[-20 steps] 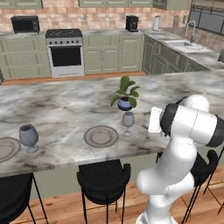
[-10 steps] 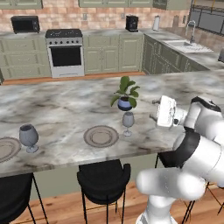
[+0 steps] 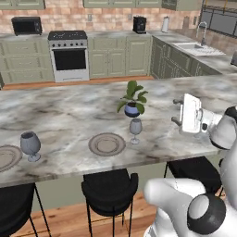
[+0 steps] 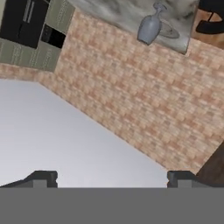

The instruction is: Retrieve the wine glasses from the counter and place one next to each plate.

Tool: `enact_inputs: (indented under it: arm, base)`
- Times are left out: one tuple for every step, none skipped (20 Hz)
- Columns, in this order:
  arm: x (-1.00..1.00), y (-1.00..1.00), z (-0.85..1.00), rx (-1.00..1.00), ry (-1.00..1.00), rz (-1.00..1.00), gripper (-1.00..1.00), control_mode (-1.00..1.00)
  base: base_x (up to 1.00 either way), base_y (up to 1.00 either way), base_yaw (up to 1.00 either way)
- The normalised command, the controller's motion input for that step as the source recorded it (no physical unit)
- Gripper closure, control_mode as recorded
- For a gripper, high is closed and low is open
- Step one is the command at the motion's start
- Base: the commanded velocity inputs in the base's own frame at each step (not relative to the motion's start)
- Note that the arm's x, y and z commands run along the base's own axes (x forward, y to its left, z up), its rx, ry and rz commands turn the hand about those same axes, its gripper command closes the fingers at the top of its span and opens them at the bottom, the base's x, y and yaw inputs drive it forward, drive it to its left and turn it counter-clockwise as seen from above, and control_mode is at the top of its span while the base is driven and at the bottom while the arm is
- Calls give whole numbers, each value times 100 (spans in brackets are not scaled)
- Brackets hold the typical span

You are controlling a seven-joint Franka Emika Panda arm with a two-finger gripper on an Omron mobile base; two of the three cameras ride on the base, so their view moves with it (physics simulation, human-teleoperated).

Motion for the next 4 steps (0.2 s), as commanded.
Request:
enact_inputs:
  arm:
    - [-100,11,48,0,-5,7,-100,-100]
    - [-100,17,41,0,-3,10,-100,-100]
    - [-100,19,34,-4,-4,15,-100,-100]
    - [-100,16,34,-8,-7,16,-100,-100]
  base:
    - [0,0,0]
    - [0,0,0]
    - [0,0,0]
    - [0,0,0]
